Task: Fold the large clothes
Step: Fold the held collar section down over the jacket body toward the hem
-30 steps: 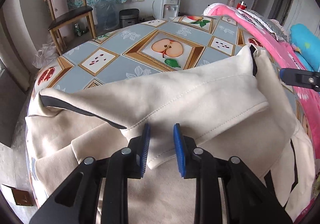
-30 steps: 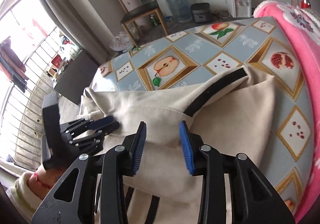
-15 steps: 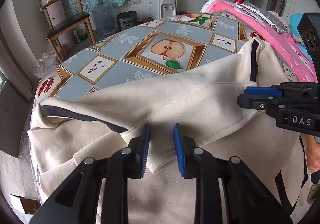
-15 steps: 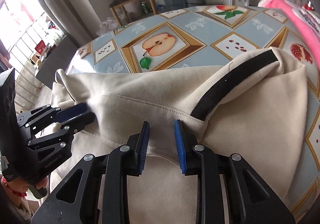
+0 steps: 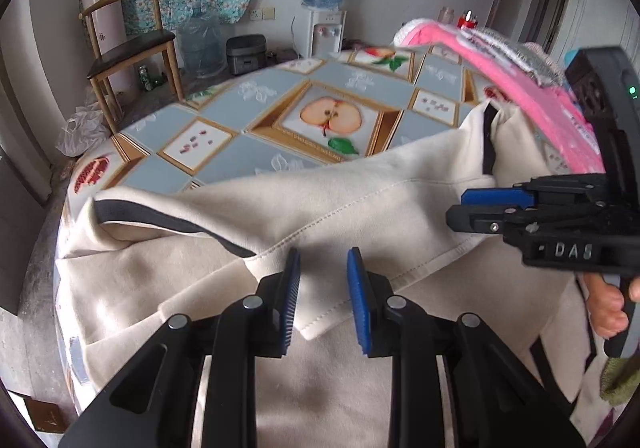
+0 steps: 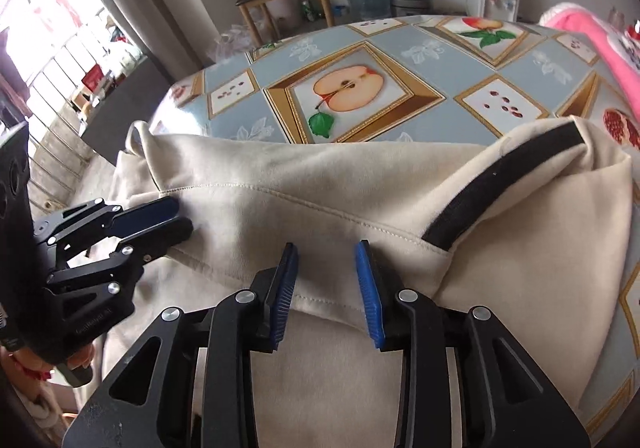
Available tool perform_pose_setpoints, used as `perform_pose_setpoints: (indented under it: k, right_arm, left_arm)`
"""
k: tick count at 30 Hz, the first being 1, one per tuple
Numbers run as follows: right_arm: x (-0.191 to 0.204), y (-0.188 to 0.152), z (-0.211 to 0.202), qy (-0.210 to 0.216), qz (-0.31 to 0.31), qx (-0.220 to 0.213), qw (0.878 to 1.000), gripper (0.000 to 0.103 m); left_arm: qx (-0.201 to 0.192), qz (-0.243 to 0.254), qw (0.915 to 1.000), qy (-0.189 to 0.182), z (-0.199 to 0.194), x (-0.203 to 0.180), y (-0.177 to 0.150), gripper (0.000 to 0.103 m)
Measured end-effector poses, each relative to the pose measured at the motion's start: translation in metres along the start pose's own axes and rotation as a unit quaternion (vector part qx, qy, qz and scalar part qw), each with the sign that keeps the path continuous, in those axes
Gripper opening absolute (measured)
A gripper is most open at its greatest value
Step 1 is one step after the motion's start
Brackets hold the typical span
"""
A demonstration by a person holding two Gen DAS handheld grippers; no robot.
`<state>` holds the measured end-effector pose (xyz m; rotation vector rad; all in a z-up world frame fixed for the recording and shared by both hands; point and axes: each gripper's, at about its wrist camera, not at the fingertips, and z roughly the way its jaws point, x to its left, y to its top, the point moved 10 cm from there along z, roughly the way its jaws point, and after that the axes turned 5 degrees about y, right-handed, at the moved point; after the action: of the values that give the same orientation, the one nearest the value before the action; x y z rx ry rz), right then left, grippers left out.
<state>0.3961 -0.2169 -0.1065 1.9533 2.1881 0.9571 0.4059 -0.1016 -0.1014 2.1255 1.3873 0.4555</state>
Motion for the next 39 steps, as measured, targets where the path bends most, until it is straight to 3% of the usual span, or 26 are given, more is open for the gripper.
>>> perform_pose_setpoints:
  k: [3, 7, 11, 16, 21, 26, 29, 32, 35, 39]
  right_arm:
    - [-0.022, 0.011, -0.03, -0.011, 0.027, -0.034, 0.999, 0.038]
    - [-0.036, 0.019, -0.042, -0.01, 0.055, -0.045, 0.997, 0.038]
    - [-0.028, 0.016, -0.024, -0.019, 0.034, -0.03, 0.999, 0.038]
    - [-0.027, 0.01, -0.001, -0.07, -0.007, -0.016, 0.997, 0.038]
    - [-0.026, 0.01, 0.007, -0.126, -0.059, -0.003, 0.99, 0.038]
    - [-0.026, 0.01, 0.01, -0.151, -0.07, 0.0, 0.986, 0.04]
    - [-0.013, 0.014, -0.005, -0.123, -0.062, -0.025, 0.99, 0.043]
    - [0.008, 0.016, -0.014, -0.09, -0.068, -0.044, 0.993, 0.046]
    - [0.022, 0.01, -0.002, -0.076, -0.076, -0.026, 0.994, 0.046]
    - [0.014, -0.009, 0.022, -0.104, -0.075, 0.013, 0.992, 0.046]
  left_arm:
    - [-0.033, -0.012, 0.9994, -0.002, -0.023, 0.009, 0.014, 0.024]
    - [-0.06, -0.032, 0.9977, -0.009, -0.036, 0.015, 0.037, 0.027]
    - [-0.028, -0.026, 0.9993, -0.003, -0.013, 0.003, 0.043, 0.028]
    - [0.036, -0.024, 0.9983, 0.039, 0.031, 0.005, 0.023, 0.028]
    - [0.026, -0.027, 0.9979, 0.053, 0.045, 0.012, 0.02, 0.03]
    - [0.023, -0.029, 0.9978, 0.055, 0.043, 0.018, 0.023, 0.031]
    - [0.002, -0.007, 0.9976, 0.069, 0.027, 0.013, 0.03, 0.032]
    - [-0.02, 0.027, 0.9982, 0.05, 0.015, -0.004, 0.033, 0.036]
    - [0.002, 0.056, 0.9965, 0.062, 0.024, -0.014, 0.024, 0.038]
    - [0.013, 0.044, 0.9968, 0.065, 0.031, -0.013, 0.013, 0.038]
